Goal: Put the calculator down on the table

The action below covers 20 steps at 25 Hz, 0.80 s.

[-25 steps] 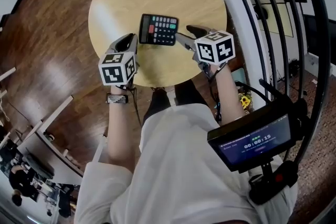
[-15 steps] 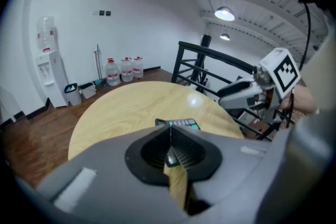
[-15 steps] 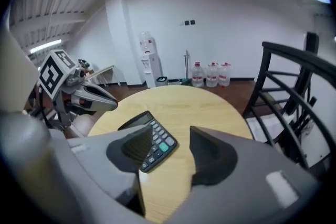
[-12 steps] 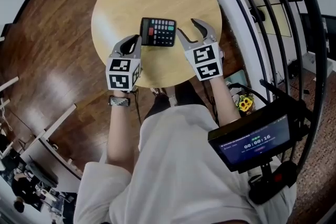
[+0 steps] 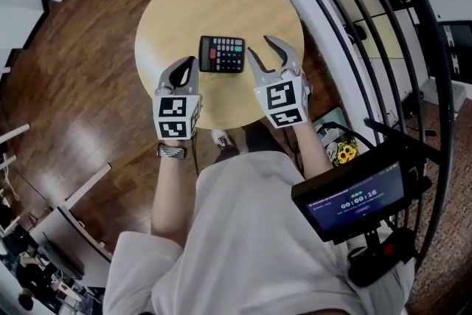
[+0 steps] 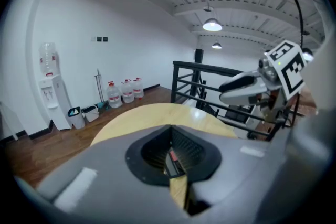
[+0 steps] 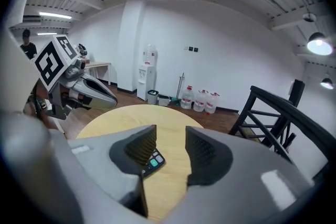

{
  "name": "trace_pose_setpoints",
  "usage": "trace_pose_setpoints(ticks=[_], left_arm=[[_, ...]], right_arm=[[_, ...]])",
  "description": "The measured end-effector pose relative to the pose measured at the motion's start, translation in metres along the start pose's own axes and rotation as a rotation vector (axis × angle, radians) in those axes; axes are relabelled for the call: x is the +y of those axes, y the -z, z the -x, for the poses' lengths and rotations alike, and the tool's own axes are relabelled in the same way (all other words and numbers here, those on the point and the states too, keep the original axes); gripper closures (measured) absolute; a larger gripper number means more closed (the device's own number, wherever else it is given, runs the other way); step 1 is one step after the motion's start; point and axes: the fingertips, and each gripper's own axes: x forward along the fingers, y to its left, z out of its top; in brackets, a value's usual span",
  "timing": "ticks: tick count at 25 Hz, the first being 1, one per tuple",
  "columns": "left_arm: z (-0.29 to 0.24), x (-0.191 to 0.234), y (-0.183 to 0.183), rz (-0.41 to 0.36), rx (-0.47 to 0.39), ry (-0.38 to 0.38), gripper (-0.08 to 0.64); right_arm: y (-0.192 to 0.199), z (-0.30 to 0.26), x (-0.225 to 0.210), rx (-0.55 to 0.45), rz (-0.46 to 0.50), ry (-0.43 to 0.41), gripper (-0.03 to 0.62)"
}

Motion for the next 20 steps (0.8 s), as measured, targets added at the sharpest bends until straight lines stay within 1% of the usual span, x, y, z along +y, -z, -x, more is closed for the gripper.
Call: trace_pose_setpoints(ticks=[4, 7, 13, 16, 18, 20], left_arm=[[-0.003, 0.0, -0.007, -0.006, -0.03, 0.007, 0.554], [-0.004, 0.0, -0.008, -0.004, -0.043, 0.011, 0.554], [-0.008, -0.003, -0.014, -0.022, -0.07, 0.02, 0.554], [-0.011, -0.001, -0.023, -0.031, -0.093, 0.022, 0.554], [-0.006, -0.002, -0.029, -0.037, -0.114, 0.021, 0.554], [0.014, -0.008, -0.032, -0.042, -0.137, 0.021, 0.554]], right_arm=[[-0.002, 0.0, -0.008, -0.032, -0.03, 0.029, 0.448], [-0.005, 0.001, -0.016, -0.049, -0.027, 0.057, 0.468], [-0.008, 0.004, -0.025, -0.067, -0.018, 0.078, 0.482], [-0.009, 0.002, -0.027, -0.072, -0.037, 0.079, 0.49], [-0.012, 0.008, -0.026, -0.081, -0.056, 0.088, 0.5], [-0.018, 0.026, -0.018, -0.093, -0.065, 0.1, 0.503]])
